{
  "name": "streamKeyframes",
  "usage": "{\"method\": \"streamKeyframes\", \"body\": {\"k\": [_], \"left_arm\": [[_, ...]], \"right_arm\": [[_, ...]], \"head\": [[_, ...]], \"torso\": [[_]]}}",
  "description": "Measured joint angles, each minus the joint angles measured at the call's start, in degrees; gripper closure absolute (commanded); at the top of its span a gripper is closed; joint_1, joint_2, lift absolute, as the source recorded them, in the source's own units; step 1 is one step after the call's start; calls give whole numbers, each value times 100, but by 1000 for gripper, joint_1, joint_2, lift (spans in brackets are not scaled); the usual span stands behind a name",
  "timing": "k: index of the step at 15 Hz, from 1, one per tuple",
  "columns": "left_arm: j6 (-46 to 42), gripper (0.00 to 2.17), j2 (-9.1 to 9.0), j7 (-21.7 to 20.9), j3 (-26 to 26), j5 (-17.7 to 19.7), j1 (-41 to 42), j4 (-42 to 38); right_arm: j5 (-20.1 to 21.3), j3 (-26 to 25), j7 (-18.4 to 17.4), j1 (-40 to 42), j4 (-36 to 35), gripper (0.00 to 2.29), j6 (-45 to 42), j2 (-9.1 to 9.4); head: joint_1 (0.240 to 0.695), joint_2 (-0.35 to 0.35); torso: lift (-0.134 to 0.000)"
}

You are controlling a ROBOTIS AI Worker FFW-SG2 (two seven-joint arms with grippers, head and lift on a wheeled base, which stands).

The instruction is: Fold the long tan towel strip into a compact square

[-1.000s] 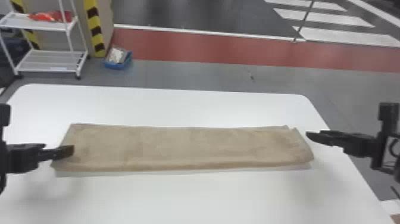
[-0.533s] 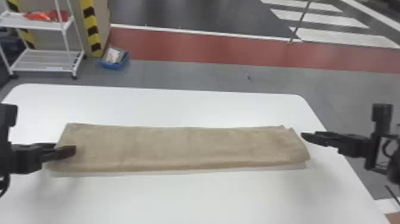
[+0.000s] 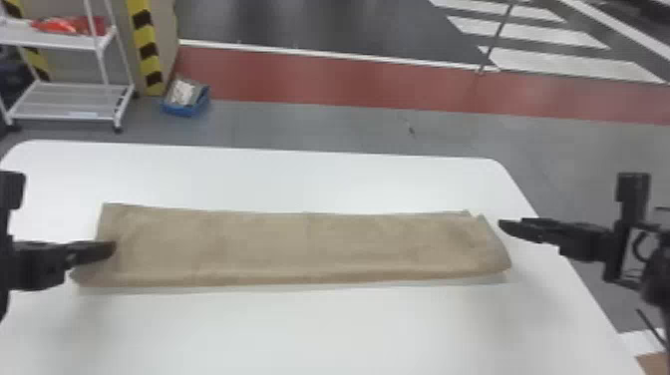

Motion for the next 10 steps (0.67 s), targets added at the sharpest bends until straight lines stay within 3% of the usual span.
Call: {"method": "streamKeyframes", "body": {"k": [4,7,8,9,10], "left_arm": [[429,1851,20,-6,284,590,-9,-263],[713,1855,31,-10,591,1247,-160,-345],[870,1855,40,-15,711,1555,-289,-348],[1119,1851,47,-21,807,1832,-425,-348],[1386,1851,49,-23,889,2080,-527,-361]], "right_arm": [[-6,82,-9,36,-209,194,99,198],[-19,204,-24,42,-411,194,199,503],[-49,321,-47,11,-462,316,280,610],[-76,462,-53,-25,-502,599,353,720],[-84,610,-23,-68,-523,1089,452,784]], "head": [[695,-192],[695,-160],[695,-146],[695,-135],[695,-124]], "torso": [[-124],[-124],[-124],[-124],[-124]]}}
